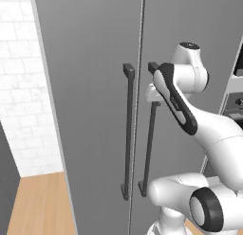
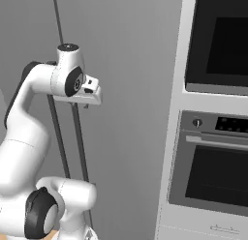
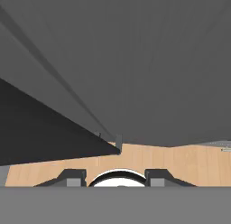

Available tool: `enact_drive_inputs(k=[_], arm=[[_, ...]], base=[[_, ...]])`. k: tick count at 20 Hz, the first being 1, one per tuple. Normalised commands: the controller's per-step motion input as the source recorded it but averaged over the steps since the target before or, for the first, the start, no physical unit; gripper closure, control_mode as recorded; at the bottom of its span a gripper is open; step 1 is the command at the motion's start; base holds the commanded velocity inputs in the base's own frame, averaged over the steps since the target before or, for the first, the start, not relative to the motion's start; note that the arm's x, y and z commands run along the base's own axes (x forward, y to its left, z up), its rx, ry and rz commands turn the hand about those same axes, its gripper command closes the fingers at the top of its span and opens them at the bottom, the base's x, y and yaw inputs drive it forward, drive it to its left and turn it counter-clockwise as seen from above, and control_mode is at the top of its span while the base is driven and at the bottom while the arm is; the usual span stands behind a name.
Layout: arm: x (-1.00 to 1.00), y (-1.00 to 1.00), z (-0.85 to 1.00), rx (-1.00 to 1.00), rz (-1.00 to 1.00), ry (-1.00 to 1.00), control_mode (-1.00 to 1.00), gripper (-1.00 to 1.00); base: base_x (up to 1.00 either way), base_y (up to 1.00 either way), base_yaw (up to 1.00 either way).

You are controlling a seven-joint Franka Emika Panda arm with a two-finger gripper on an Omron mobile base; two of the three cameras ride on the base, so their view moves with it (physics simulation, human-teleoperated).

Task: Take the strawberry from the fridge and place it on top of the pancake, located on the dining counter.

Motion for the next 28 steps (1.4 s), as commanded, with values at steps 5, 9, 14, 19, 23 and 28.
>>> enact_drive_inputs(k=[5, 9, 14, 19, 23, 28], arm=[[-0.03, 0.00, 0.00, 0.00, 0.00, 0.00, 1.00, -1.00], [0.00, 0.00, 0.00, 0.00, 0.00, 0.00, 1.00, -1.00], [0.00, 0.00, 0.00, 0.00, 0.00, 0.00, 1.00, -1.00], [0.00, 0.00, 0.00, 0.00, 0.00, 0.00, 1.00, -1.00], [0.00, 0.00, 0.00, 0.00, 0.00, 0.00, 1.00, -1.00], [0.00, 0.00, 0.00, 0.00, 0.00, 0.00, 1.00, -1.00]], base=[[-0.09, 0.06, 0.00], [-0.75, 0.29, 0.00], [-0.99, 0.24, 0.00], [-0.52, 0.22, 0.00], [0.00, 0.39, 0.00], [-0.01, 0.35, 0.00]])
